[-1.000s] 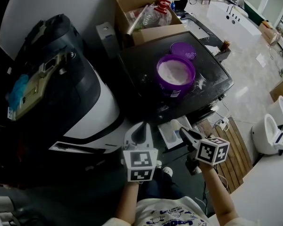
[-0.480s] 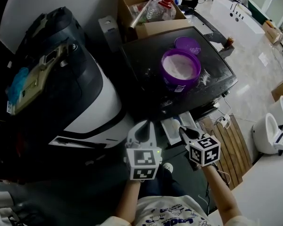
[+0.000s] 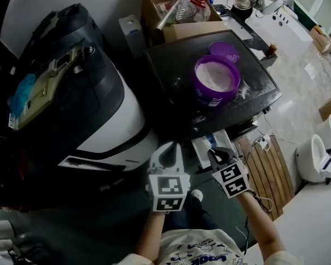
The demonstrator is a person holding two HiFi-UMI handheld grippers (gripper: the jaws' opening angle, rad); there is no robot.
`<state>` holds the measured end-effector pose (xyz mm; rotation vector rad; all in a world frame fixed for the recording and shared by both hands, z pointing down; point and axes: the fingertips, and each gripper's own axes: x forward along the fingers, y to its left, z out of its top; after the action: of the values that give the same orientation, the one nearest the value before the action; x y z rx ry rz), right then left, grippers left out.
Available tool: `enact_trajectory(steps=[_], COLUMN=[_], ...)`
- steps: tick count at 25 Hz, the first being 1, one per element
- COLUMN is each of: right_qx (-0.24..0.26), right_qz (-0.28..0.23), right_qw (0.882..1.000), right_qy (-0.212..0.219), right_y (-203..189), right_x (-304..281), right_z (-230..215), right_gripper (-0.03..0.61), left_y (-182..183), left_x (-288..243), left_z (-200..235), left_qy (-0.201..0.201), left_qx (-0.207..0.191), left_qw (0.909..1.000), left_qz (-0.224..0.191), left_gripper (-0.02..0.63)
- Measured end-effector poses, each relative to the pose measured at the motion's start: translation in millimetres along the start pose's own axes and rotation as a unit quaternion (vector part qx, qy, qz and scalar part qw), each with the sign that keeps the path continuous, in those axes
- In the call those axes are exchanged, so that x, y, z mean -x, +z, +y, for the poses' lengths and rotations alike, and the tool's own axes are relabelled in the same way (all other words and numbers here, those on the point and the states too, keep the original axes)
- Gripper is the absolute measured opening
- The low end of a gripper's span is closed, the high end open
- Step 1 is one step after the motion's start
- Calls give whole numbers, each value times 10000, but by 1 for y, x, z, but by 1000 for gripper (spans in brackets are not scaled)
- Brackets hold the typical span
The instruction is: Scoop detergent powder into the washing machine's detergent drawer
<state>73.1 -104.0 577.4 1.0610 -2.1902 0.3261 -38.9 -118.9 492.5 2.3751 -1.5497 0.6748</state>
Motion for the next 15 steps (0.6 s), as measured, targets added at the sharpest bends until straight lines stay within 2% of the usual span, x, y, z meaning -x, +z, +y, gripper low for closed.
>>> enact_trajectory(steps=[4,8,12,15], right_qx=[599,1330,2117,2745], right_qz=[105,231,388,484], right_qw=[9981,9905,9755,9586], right_qy=[-110,-251,-457,-587], right_y=[-5,-7,-12,-15], right_x=[-5,-10,-16,-19], right_z=[2,4,6,8], right_gripper=[20,20,20,20], left_y=[-3,-5,-8,-11], left_x=[2,5,6,8], left_z=[5,10,15,16], left_qy=[49,96,141,159], left_qx=[21,58,90,101], left_qw=[10000,9999,9999,9998], left_qz=[6,23,38,49], left_gripper=[2,2,2,2])
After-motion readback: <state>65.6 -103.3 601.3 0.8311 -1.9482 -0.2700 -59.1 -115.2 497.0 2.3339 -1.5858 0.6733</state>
